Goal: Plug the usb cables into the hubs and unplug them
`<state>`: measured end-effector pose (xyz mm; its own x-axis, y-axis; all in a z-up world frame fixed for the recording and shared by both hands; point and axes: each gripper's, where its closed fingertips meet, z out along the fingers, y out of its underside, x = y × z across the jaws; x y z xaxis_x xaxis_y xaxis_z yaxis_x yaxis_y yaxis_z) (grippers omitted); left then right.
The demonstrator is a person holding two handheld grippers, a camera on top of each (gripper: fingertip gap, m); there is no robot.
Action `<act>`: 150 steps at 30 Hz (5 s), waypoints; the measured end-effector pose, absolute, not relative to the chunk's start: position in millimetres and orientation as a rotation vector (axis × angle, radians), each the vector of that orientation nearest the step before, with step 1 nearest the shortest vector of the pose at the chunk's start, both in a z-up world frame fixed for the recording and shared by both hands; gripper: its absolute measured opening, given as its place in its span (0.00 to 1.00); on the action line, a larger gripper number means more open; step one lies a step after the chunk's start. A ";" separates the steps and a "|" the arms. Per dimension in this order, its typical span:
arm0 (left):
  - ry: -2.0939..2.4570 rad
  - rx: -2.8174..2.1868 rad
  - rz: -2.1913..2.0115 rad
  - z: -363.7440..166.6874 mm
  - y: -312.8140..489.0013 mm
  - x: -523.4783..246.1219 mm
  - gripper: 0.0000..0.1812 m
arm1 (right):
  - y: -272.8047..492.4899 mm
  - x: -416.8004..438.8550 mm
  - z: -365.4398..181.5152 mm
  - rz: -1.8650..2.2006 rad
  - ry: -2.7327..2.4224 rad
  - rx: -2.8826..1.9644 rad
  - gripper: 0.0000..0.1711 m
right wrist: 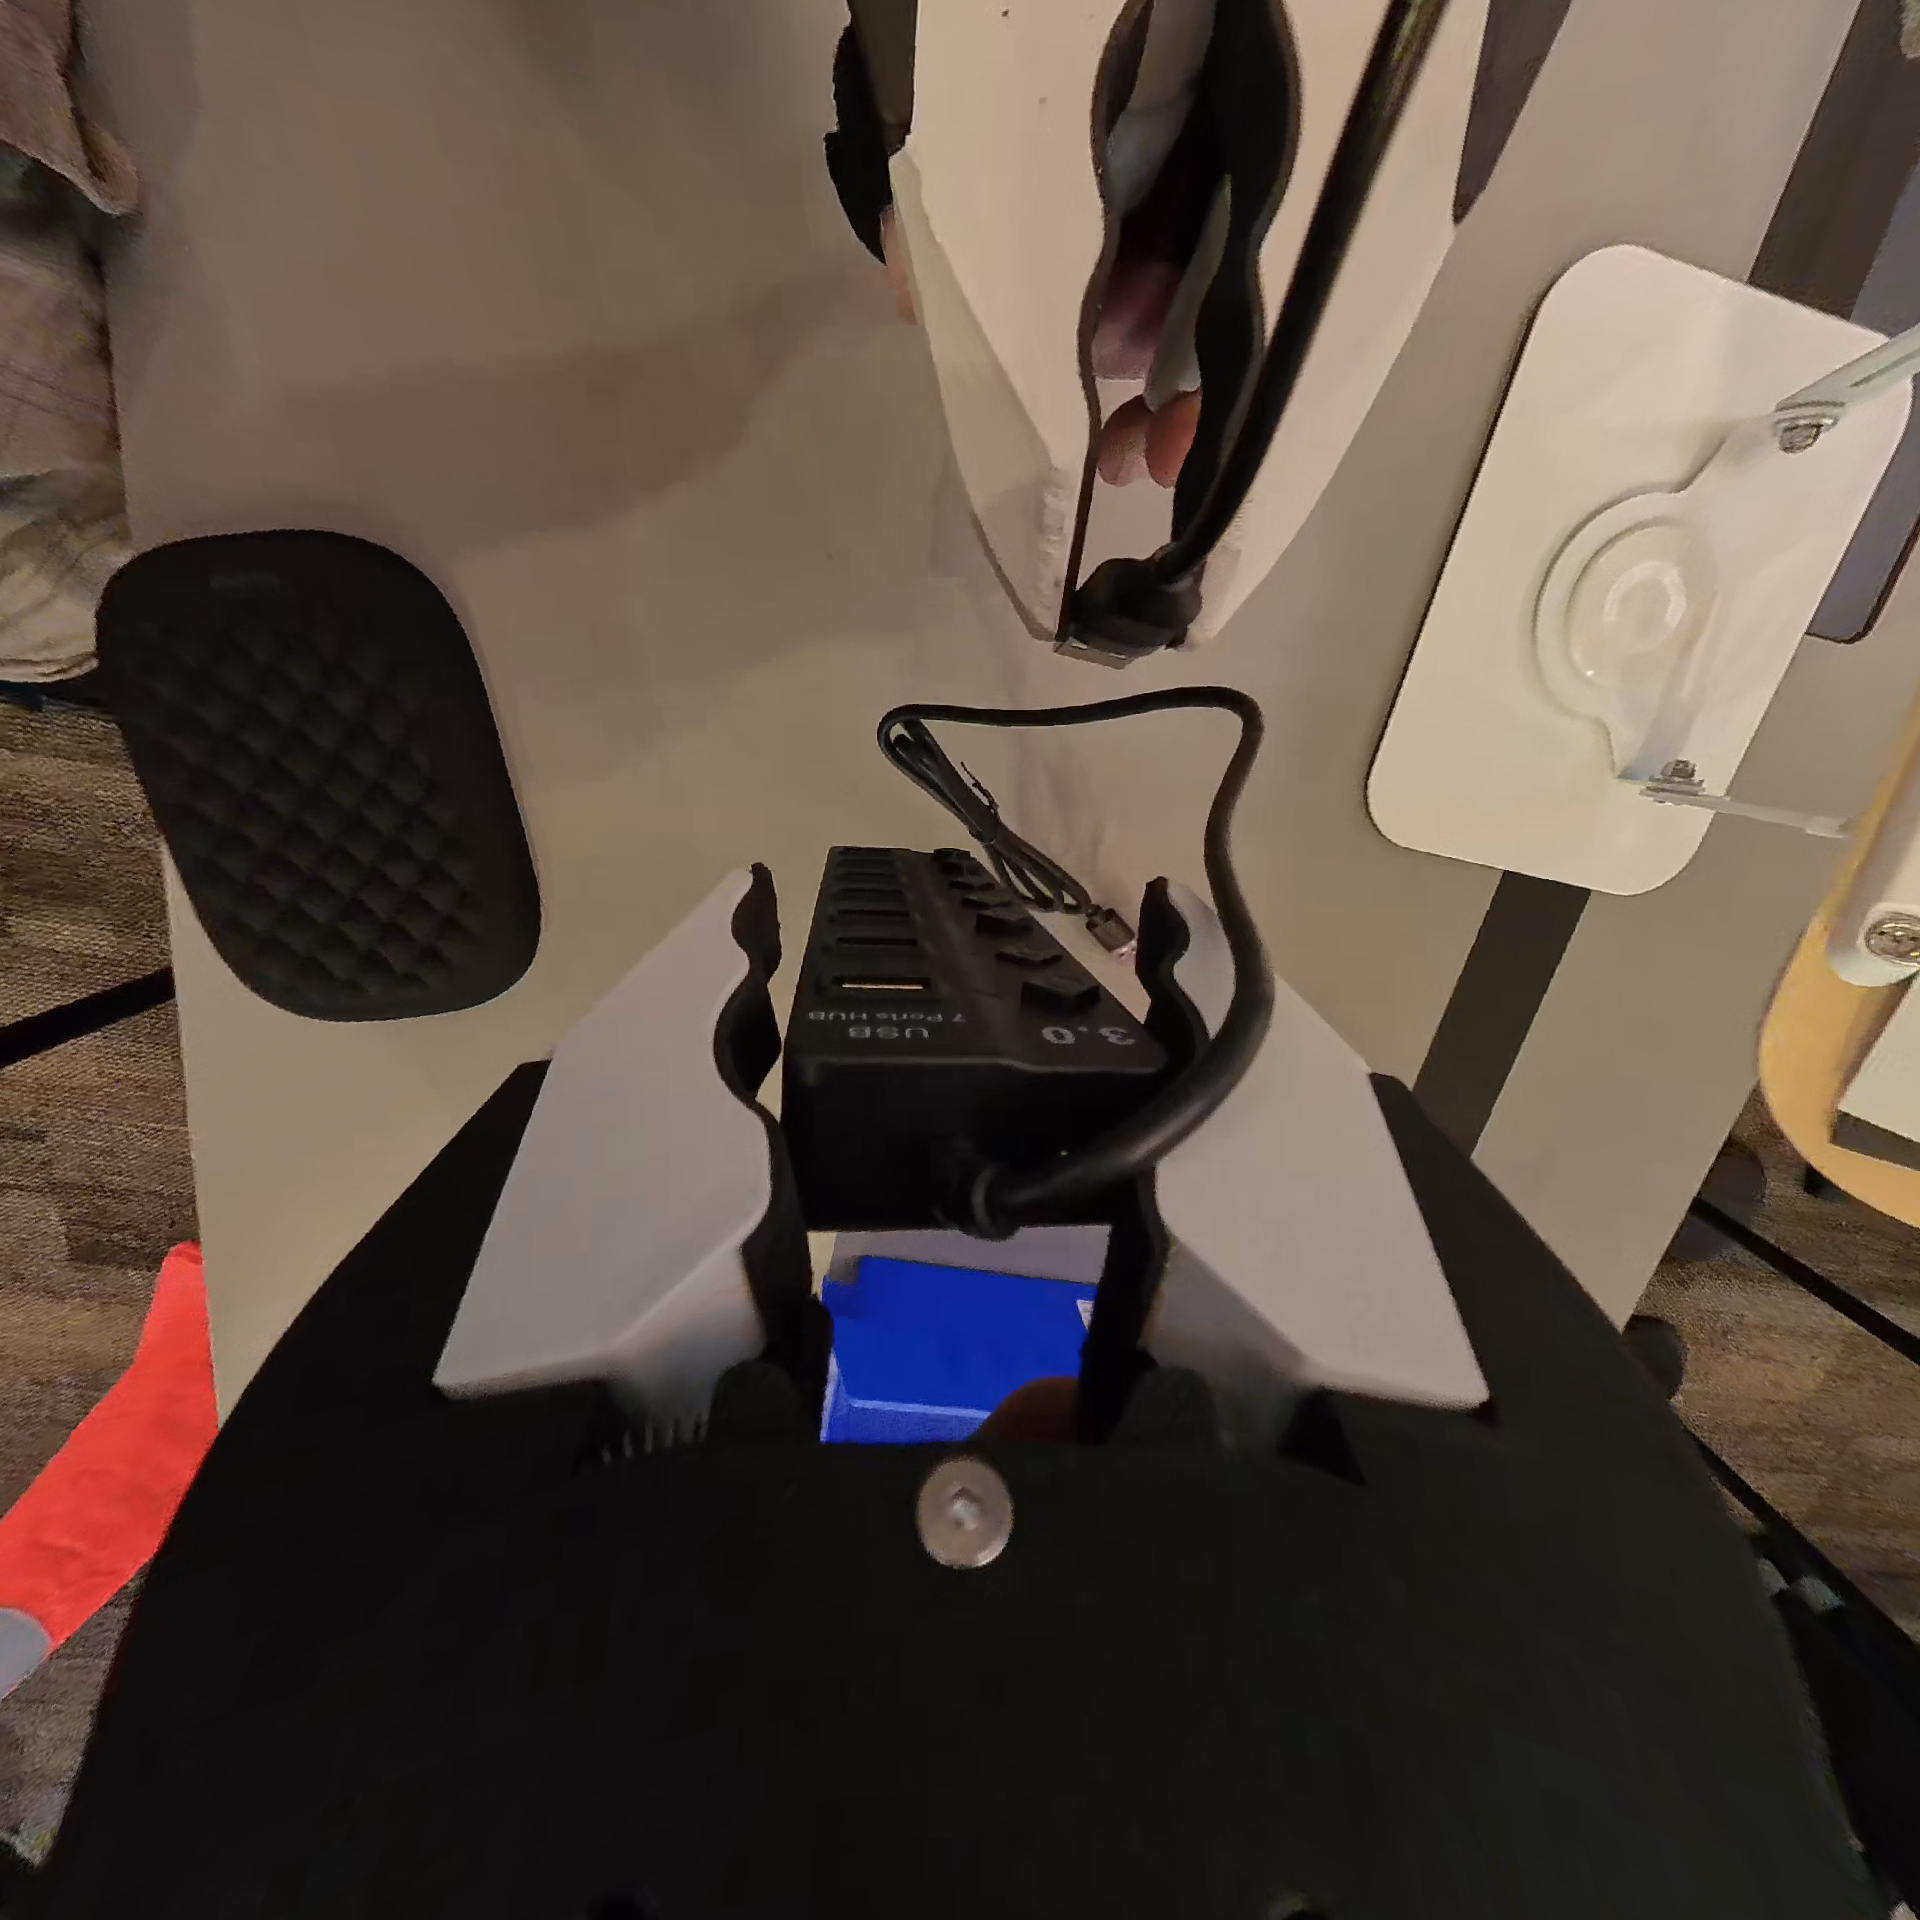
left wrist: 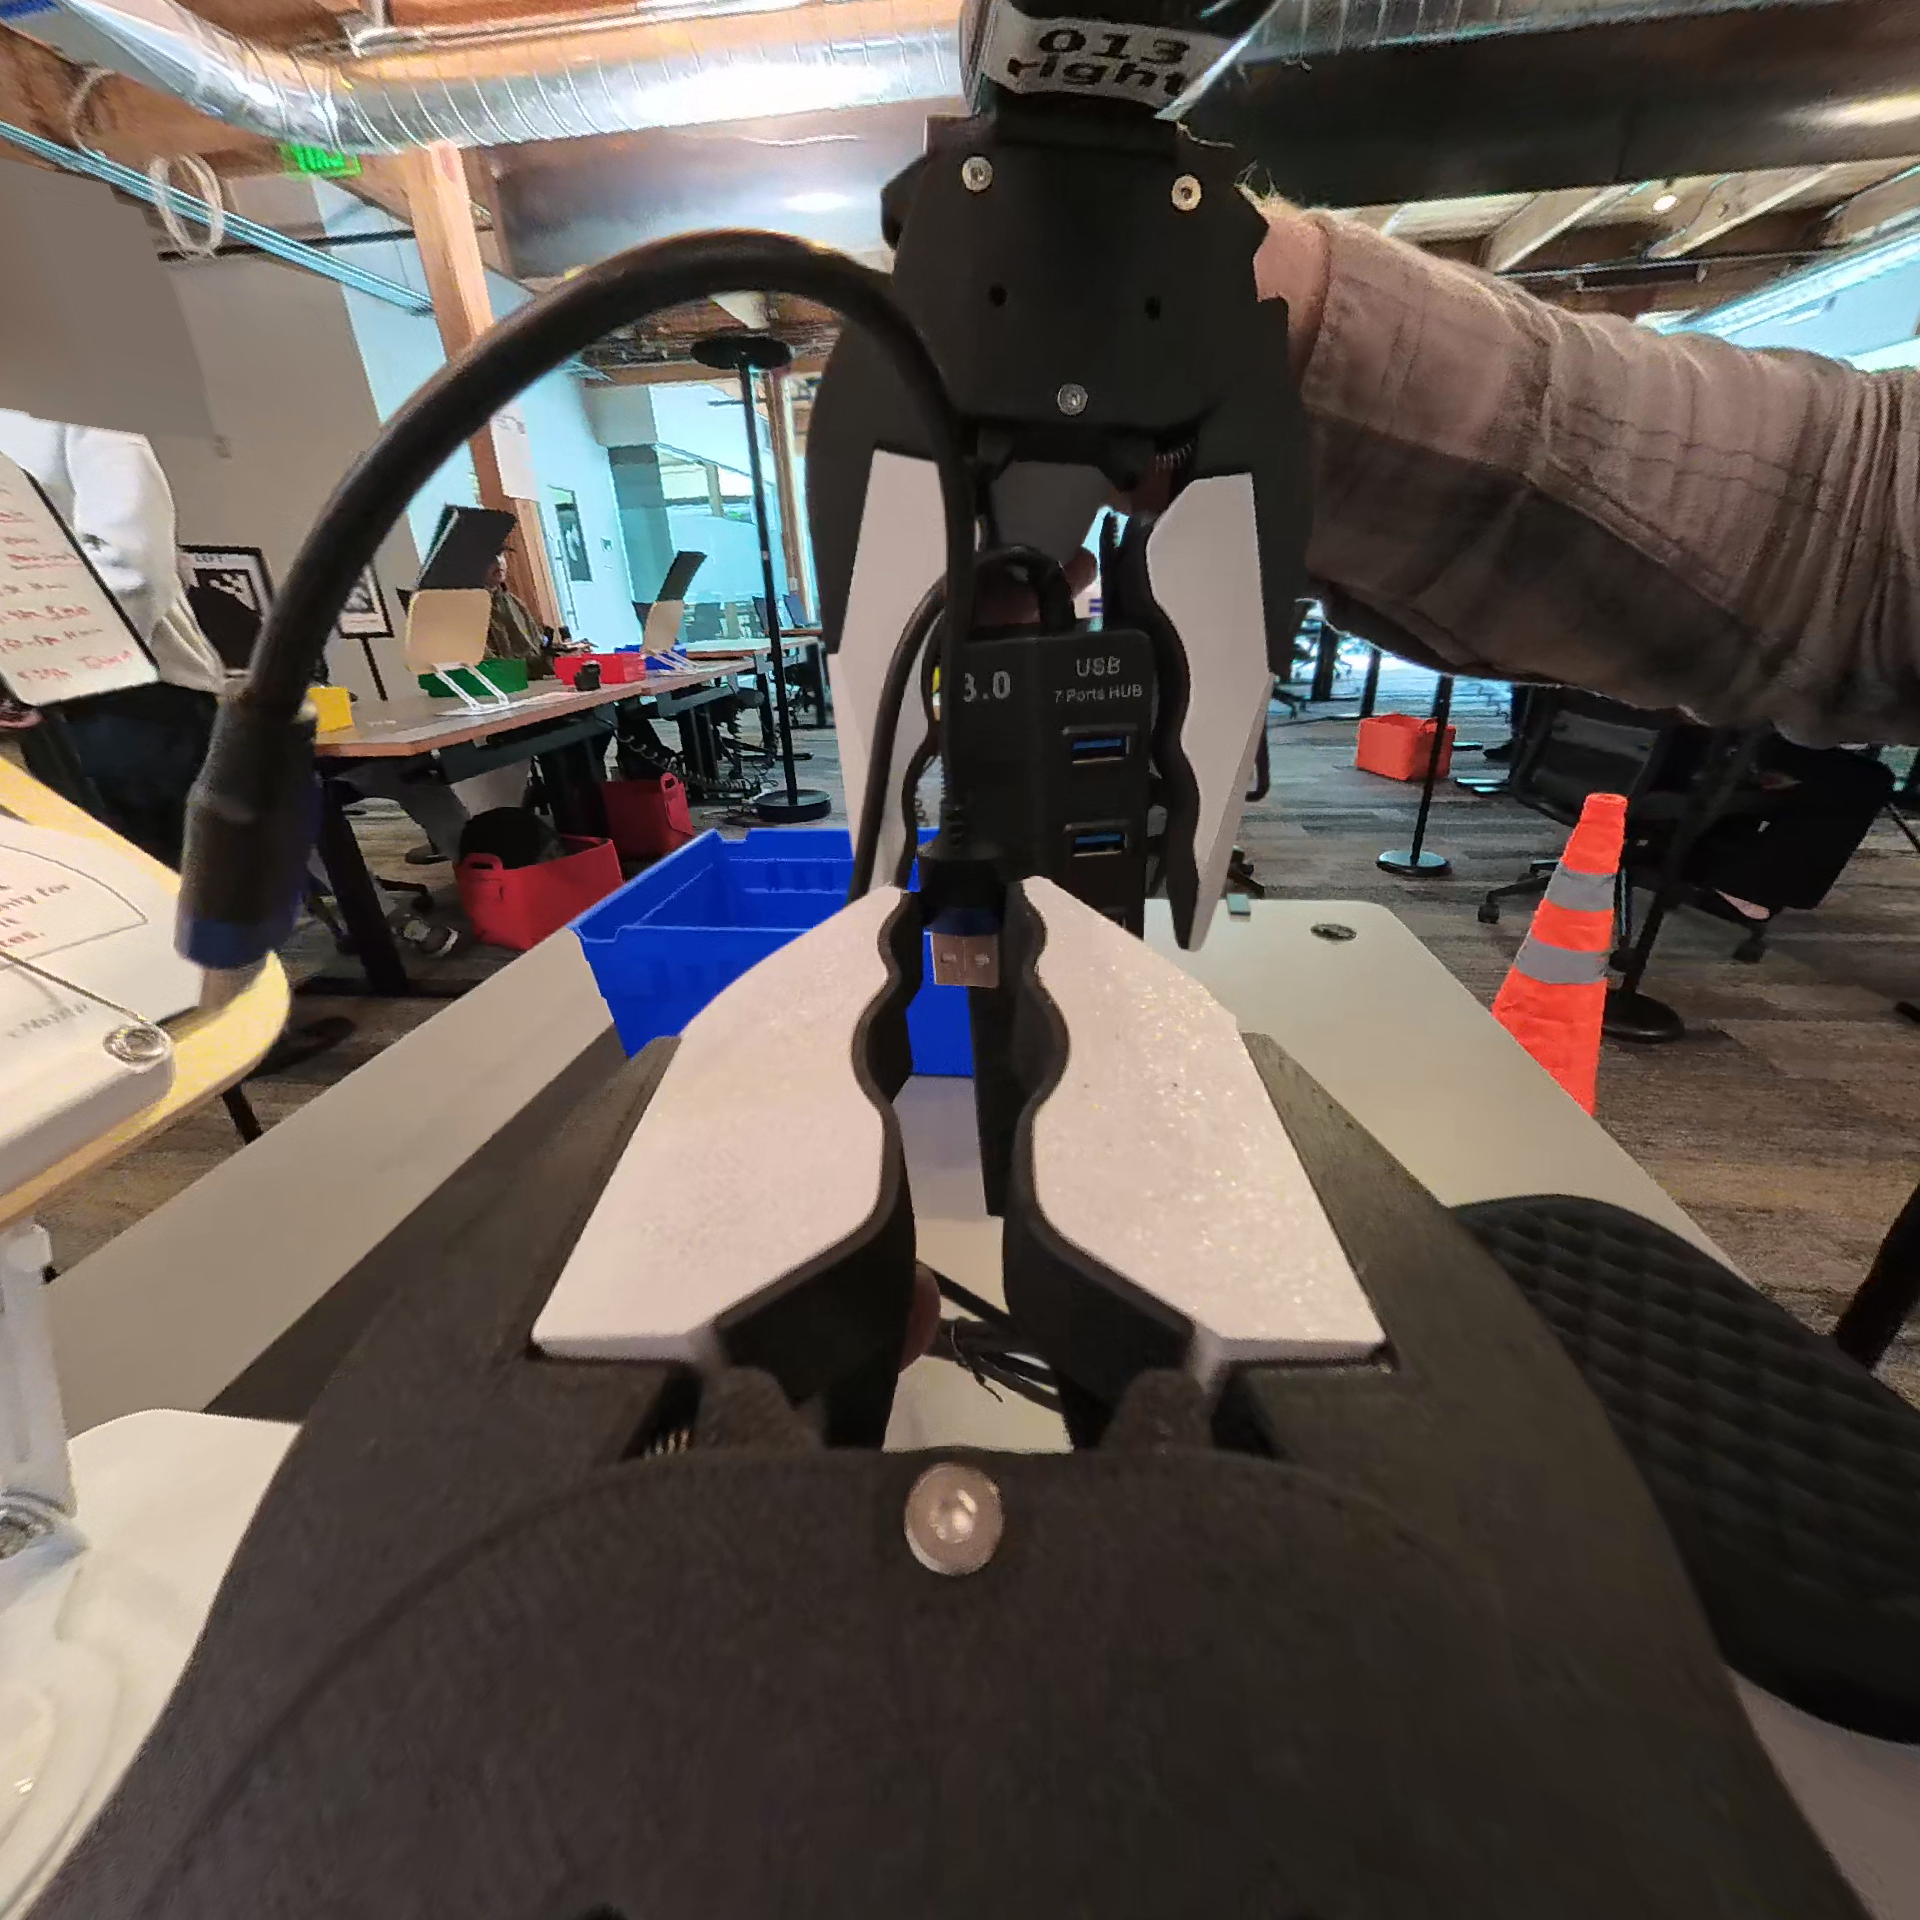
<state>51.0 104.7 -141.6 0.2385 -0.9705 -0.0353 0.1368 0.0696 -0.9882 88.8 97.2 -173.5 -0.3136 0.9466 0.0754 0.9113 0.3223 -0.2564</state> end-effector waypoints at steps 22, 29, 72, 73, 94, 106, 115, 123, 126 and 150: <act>0.798 -1.119 -1.053 -69.3 87.2 25.1 0.08 | 91.5 68.4 -104.4 0.115 -2.504 -1.662 0.40; 0.772 -1.057 -1.068 -52.9 80.0 14.9 0.08 | 85.6 58.8 -102.7 0.107 -2.518 -1.651 0.40; 1.086 -1.150 -1.026 -143.7 97.0 45.8 0.08 | 90.1 40.5 -42.7 0.319 -2.224 -1.524 0.38; 1.077 -1.150 -1.035 -145.1 98.0 46.4 0.08 | 92.9 41.3 -40.0 0.315 -2.218 -1.529 0.38; 0.896 -1.108 -1.073 -161.3 105.3 68.0 0.08 | 102.4 14.5 -36.7 0.447 -2.155 -1.545 0.37; 0.830 -1.076 -1.098 -152.0 108.0 61.4 0.08 | 98.2 1.8 -36.1 0.465 -2.166 -1.536 0.37; 0.841 -1.066 -1.032 -151.9 107.4 63.0 0.00 | 98.2 -1.8 -39.0 0.441 -2.167 -1.538 0.37; 0.980 -1.245 -1.088 -178.7 116.3 67.4 0.00 | 100.0 22.3 -46.4 0.424 -2.115 -1.586 0.37; 1.172 -1.377 -0.956 -215.3 118.1 74.7 0.00 | 97.9 40.5 -57.2 0.417 -2.093 -1.613 0.37; 1.049 -1.980 -0.985 -303.1 113.8 64.8 0.48 | 69.0 109.0 -123.3 0.541 -2.054 -1.642 0.37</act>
